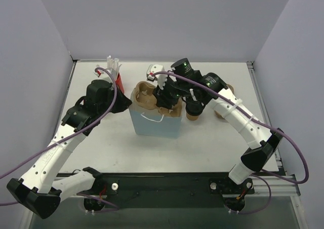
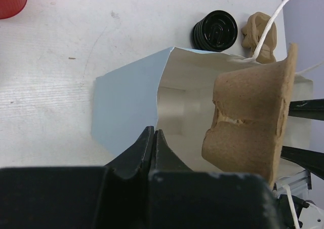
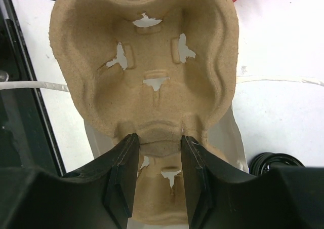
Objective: Pack the takeout coffee
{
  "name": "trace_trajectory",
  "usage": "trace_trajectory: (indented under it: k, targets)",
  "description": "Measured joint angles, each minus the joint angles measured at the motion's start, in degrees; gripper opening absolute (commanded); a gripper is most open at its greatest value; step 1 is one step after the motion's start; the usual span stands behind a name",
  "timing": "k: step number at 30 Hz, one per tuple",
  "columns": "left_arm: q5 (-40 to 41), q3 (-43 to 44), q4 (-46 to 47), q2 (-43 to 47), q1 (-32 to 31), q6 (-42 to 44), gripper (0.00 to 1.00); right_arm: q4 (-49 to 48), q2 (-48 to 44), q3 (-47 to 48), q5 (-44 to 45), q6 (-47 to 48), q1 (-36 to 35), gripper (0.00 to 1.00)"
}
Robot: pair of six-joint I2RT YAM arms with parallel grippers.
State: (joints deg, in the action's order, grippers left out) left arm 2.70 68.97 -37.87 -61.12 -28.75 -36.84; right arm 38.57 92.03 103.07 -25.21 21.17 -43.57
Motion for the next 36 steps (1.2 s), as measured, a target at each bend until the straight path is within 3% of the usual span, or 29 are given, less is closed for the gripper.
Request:
trace_trajectory:
  k: [15, 36]
  targets:
    - [-1.5, -1.1, 0.0, 0.9, 0.0, 1.1, 0.00, 2.2, 4.2, 0.0, 10.2, 2.1, -3.4, 0.29]
    - [-1.9, -2.7, 1.0, 1.4, -0.1, 1.6, 0.00, 3.4, 9.3, -4.4, 14.4, 2.6, -5.7, 0.29]
